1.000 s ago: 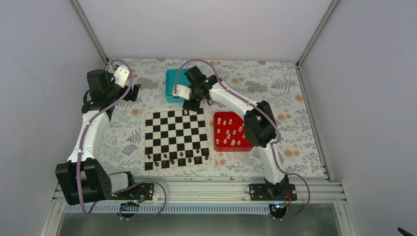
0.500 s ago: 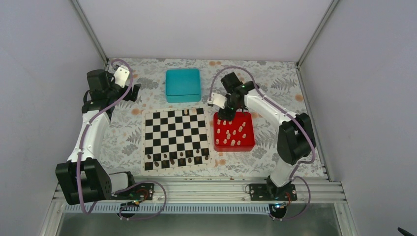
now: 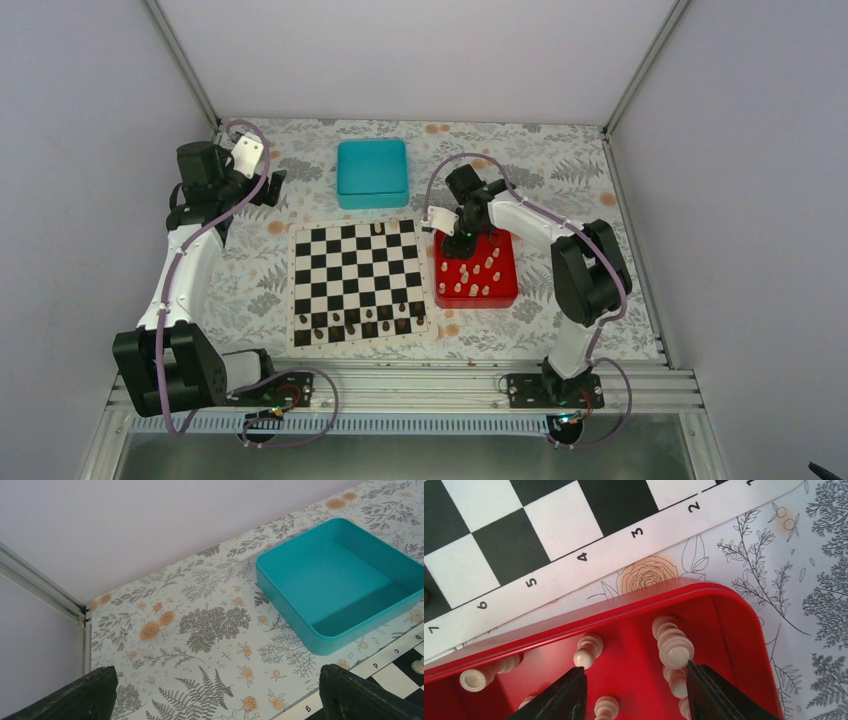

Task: Set up the chess pieces on the board
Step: Pick up the chess piece from the storage box.

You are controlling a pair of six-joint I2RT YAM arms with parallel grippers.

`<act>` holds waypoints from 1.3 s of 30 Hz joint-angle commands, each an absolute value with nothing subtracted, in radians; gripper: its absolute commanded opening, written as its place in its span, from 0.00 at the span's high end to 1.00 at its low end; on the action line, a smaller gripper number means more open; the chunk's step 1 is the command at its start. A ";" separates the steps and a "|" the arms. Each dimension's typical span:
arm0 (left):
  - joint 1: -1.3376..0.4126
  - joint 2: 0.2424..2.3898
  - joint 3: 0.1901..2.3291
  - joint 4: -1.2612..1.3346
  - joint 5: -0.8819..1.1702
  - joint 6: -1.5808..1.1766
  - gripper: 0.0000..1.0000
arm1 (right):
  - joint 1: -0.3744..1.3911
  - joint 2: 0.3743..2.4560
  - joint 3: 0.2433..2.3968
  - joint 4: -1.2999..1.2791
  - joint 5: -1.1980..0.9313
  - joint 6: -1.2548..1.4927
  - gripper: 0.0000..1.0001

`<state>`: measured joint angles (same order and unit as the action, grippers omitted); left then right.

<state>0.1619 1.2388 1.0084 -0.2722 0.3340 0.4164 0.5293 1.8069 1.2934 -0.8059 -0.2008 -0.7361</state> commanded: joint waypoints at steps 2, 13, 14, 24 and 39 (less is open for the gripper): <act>0.169 1.226 1.000 -0.274 0.340 0.426 0.00 | 0.527 1.812 1.305 -0.808 -0.226 -0.739 0.50; 0.169 1.240 1.000 -0.273 0.342 0.429 0.00 | 0.552 1.772 1.252 -0.909 -0.314 -0.737 0.61; 0.169 1.241 1.000 -0.273 0.342 0.430 0.00 | 0.556 1.782 1.249 -0.908 -0.316 -0.737 0.61; 0.169 1.238 0.996 -0.270 0.338 0.429 0.00 | 0.562 1.825 1.246 -0.824 -0.278 -0.711 0.58; 0.170 1.244 0.993 -0.271 0.345 0.432 0.00 | 0.563 1.867 1.243 -0.822 -0.275 -0.715 0.58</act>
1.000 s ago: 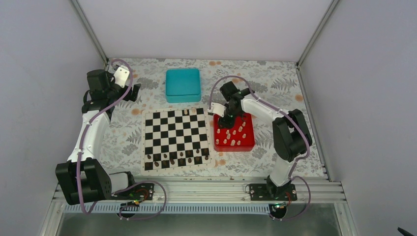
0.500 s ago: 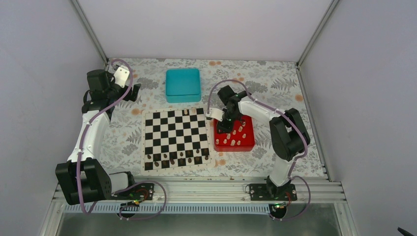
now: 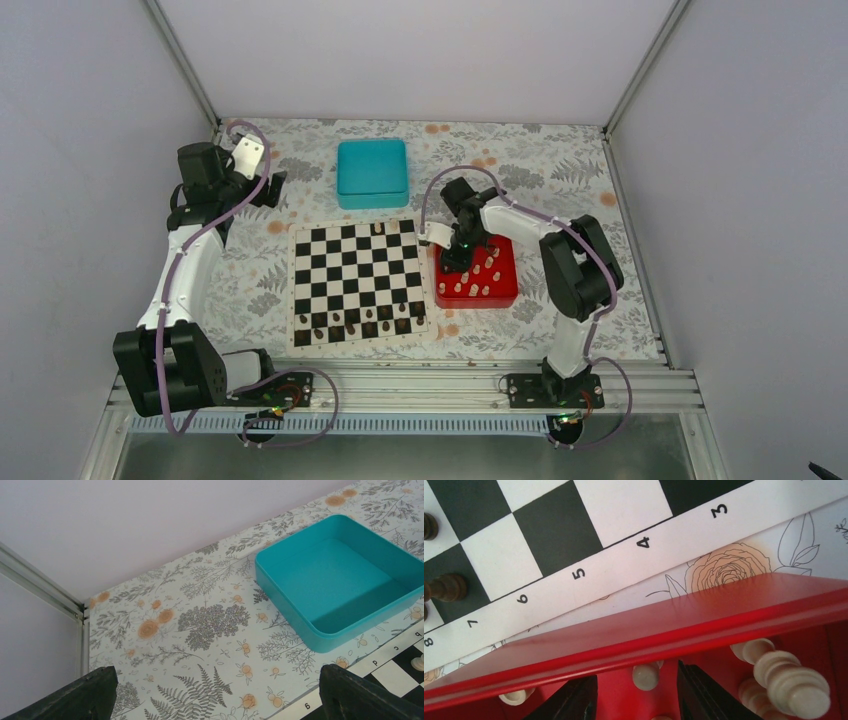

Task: Set up the chess pieces on the board
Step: Pick up the chess piece from the storage box.

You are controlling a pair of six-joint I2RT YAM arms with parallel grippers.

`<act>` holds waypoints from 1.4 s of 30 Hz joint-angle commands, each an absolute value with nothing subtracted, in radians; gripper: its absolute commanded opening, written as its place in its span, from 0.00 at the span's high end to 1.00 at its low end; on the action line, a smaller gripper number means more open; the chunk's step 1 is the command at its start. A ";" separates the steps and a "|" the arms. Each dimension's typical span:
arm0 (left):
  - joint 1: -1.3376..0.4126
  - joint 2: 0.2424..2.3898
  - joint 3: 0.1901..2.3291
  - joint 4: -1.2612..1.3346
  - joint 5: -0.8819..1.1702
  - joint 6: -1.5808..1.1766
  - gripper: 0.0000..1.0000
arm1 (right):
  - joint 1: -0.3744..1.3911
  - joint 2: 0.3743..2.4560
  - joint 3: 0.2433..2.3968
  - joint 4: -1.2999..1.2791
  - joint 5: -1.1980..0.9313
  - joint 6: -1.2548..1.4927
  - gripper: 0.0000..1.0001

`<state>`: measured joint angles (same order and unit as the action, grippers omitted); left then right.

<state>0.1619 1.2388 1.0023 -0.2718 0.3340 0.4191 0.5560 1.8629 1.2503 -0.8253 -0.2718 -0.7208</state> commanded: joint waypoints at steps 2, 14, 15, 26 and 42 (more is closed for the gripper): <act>0.170 1.245 0.994 -0.273 0.347 0.433 0.00 | 0.563 1.862 1.236 -0.827 -0.271 -0.715 0.58; 0.169 1.251 0.999 -0.274 0.357 0.433 0.00 | 0.544 1.793 1.203 -0.826 -0.271 -0.706 0.57; 0.169 1.250 0.999 -0.274 0.356 0.433 0.00 | 0.544 1.798 1.206 -0.823 -0.270 -0.706 0.57; 0.169 1.250 0.996 -0.271 0.354 0.434 0.00 | 0.546 1.834 1.239 -0.823 -0.303 -0.718 0.57; 0.170 1.248 0.990 -0.269 0.352 0.437 0.00 | 0.527 1.786 1.210 -0.833 -0.255 -0.700 0.57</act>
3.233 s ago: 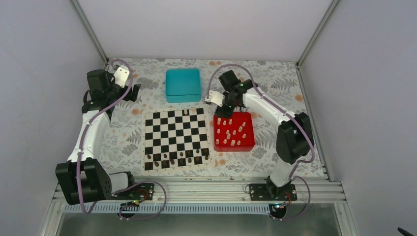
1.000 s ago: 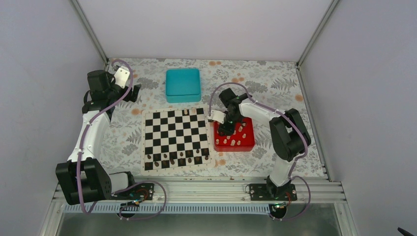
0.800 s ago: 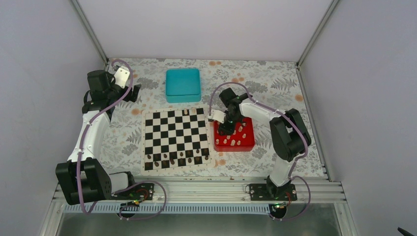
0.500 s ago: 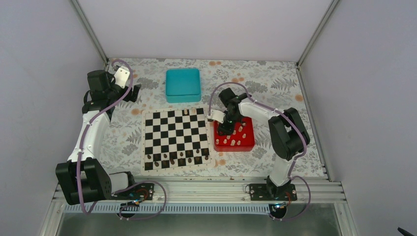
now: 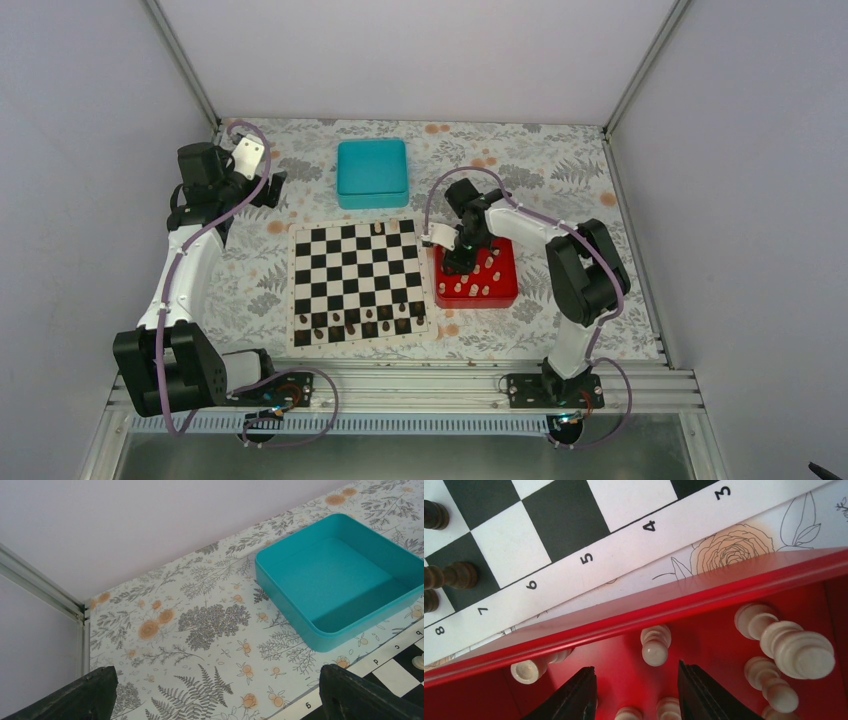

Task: Set up the chess pieces on the board
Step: Pick up the chess piece from the storage box.

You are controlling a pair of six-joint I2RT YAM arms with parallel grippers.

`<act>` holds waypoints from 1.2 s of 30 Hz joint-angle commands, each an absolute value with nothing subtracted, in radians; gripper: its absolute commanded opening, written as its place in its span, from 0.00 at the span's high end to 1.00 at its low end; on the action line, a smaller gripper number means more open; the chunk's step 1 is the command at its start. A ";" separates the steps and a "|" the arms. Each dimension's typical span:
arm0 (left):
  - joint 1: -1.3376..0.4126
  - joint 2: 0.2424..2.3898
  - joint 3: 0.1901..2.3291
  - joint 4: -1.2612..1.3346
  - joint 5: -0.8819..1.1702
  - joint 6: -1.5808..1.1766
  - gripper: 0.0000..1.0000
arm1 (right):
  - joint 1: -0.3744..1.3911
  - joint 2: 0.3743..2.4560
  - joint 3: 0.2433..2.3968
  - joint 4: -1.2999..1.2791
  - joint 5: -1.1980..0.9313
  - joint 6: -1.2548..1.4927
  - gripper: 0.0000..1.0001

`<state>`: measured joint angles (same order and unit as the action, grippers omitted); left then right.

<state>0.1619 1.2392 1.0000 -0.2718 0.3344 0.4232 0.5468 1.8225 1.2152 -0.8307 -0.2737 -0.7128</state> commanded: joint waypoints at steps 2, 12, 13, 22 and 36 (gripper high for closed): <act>0.170 1.250 0.991 -0.268 0.354 0.437 0.00 | 0.509 1.761 1.206 -0.829 -0.240 -0.694 0.57; 0.170 1.246 0.990 -0.270 0.358 0.437 0.00 | 0.386 1.685 1.213 -0.890 -0.196 -0.711 0.55; 0.170 1.247 0.991 -0.270 0.358 0.437 0.00 | 0.377 1.677 1.207 -0.885 -0.183 -0.712 0.55; 0.170 1.249 0.991 -0.269 0.356 0.437 0.00 | 0.310 1.685 1.185 -0.862 -0.131 -0.706 0.55; 0.170 1.252 0.991 -0.271 0.360 0.438 0.00 | 0.299 1.717 1.138 -0.877 -0.146 -0.706 0.58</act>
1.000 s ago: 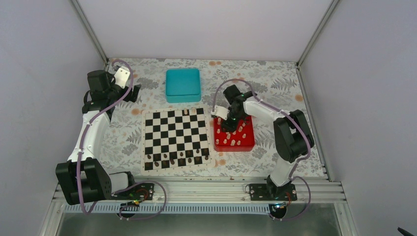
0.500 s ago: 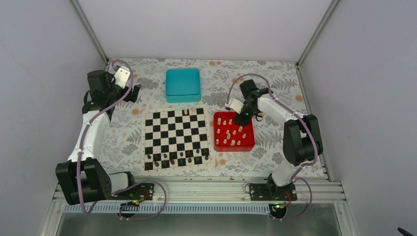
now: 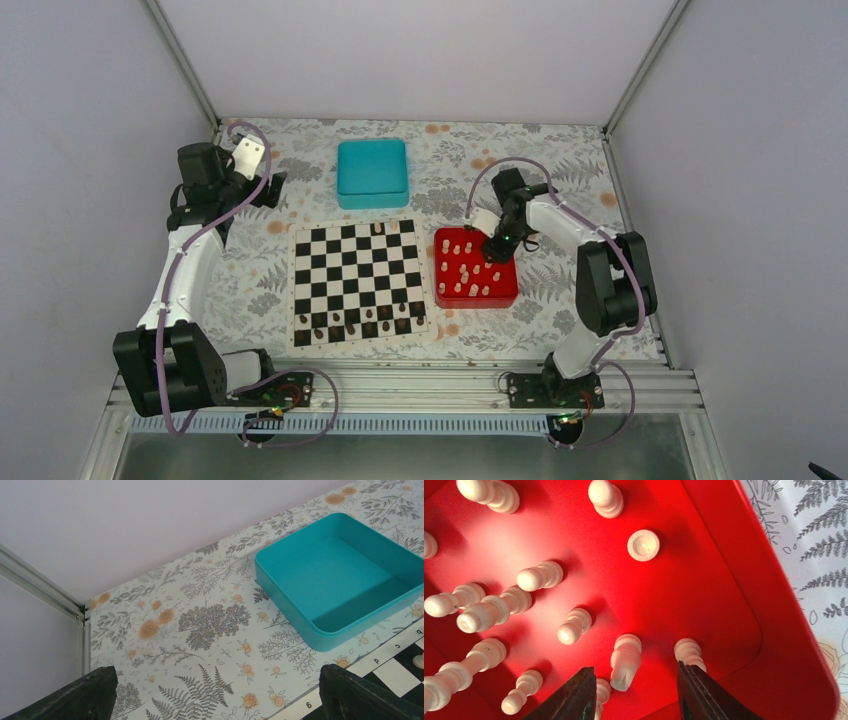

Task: Set up the chess pieces on the board
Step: Pick up the chess piece from the storage box.

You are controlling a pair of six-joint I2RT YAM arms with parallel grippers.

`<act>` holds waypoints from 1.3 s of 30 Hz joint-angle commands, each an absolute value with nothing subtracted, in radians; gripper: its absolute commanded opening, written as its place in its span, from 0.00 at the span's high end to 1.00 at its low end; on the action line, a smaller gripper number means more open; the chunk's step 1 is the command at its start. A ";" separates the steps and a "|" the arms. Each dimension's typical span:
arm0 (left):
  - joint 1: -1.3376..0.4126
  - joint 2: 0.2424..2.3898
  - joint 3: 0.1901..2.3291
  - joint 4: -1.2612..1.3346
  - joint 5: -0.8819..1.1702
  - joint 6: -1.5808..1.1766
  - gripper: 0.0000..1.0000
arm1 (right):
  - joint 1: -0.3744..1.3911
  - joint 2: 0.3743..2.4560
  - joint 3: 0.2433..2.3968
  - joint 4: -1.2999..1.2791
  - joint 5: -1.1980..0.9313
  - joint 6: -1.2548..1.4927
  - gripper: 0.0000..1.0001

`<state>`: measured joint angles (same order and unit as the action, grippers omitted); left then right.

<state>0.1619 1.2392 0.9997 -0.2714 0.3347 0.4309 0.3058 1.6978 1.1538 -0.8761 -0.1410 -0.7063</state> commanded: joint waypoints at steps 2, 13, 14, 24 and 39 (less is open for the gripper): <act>0.170 1.252 0.992 -0.271 0.360 0.437 0.00 | 0.299 1.723 1.137 -0.875 -0.149 -0.706 0.58; 0.170 1.252 0.992 -0.273 0.362 0.438 0.00 | 0.299 1.760 1.123 -0.861 -0.165 -0.709 0.66; 0.170 1.252 0.991 -0.273 0.361 0.437 0.00 | 0.298 1.761 1.124 -0.861 -0.167 -0.709 0.68; 0.170 1.253 0.994 -0.274 0.360 0.437 0.00 | 0.299 1.732 1.154 -0.900 -0.178 -0.713 0.88; 0.170 1.246 0.994 -0.277 0.368 0.437 0.00 | 0.361 1.731 1.454 -1.068 -0.196 -0.724 0.91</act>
